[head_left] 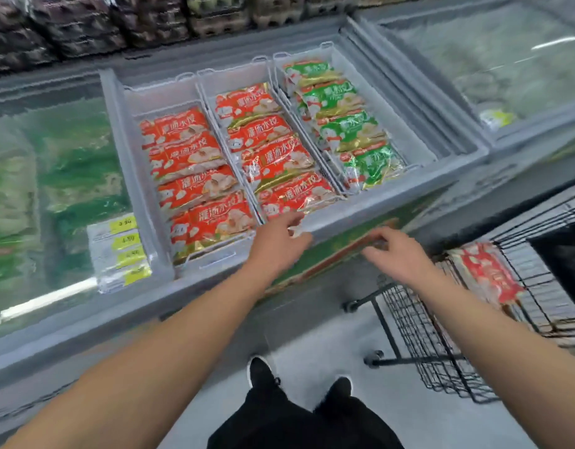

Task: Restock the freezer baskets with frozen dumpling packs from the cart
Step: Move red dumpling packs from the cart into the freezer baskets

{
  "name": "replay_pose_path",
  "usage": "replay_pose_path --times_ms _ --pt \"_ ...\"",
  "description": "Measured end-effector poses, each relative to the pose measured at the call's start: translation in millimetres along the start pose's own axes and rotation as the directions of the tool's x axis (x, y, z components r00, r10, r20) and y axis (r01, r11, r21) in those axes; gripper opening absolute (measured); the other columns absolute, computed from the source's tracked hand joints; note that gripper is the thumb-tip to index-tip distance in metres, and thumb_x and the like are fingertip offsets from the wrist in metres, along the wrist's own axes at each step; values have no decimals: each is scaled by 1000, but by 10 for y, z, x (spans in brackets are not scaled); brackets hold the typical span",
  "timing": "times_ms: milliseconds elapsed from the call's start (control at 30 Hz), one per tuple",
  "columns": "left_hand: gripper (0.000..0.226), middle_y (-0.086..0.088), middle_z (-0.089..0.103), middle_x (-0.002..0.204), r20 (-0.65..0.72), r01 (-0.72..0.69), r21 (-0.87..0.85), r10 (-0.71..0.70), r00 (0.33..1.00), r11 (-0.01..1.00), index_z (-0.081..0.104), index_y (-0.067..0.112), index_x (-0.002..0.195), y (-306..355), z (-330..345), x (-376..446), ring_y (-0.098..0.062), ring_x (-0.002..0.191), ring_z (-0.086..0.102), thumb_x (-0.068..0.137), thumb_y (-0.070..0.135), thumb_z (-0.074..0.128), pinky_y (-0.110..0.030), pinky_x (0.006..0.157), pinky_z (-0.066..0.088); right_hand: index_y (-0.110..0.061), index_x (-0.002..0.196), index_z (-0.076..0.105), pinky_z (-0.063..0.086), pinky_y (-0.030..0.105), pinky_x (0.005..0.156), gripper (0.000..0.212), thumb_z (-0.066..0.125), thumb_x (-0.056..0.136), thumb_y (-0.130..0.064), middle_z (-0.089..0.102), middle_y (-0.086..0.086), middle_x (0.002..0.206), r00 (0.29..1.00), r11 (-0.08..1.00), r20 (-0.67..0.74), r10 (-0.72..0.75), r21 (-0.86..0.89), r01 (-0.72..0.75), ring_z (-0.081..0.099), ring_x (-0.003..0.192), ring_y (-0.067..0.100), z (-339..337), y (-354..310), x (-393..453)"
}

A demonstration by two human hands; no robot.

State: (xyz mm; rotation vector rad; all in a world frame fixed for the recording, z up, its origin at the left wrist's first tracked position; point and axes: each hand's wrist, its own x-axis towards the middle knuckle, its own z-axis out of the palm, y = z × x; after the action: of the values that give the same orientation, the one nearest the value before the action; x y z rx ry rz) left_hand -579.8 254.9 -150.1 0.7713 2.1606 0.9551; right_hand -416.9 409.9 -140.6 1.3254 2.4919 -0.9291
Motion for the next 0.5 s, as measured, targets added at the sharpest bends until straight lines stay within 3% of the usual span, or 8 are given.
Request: replay_pose_path --times_ms 200,367,500 --pt "54 -4 63 136 181 -126 217 87 980 968 53 22 143 421 1071 -510 -25 122 59 91 31 62 -29 99 44 -13 132 58 47 37 98 45 62 90 -28 61 9 132 983 984 -73 168 68 -163 58 116 26 -167 1191 -852" --pt "55 -5 61 139 224 -172 300 106 969 938 54 22 143 750 2031 -998 -26 127 57 90 33 63 -29 103 41 -14 139 52 42 35 103 49 58 94 -32 55 5 143 970 972 -93 225 95 -216 53 126 24 -328 2214 -1532" --pt "55 -3 60 140 255 -193 308 114 960 932 52 21 143 1008 2803 -1528 -25 120 62 90 32 63 -25 97 43 -11 137 55 41 30 99 47 59 95 -29 57 7 141 960 967 -126 249 97 -237 54 125 25 -488 3019 -2040"
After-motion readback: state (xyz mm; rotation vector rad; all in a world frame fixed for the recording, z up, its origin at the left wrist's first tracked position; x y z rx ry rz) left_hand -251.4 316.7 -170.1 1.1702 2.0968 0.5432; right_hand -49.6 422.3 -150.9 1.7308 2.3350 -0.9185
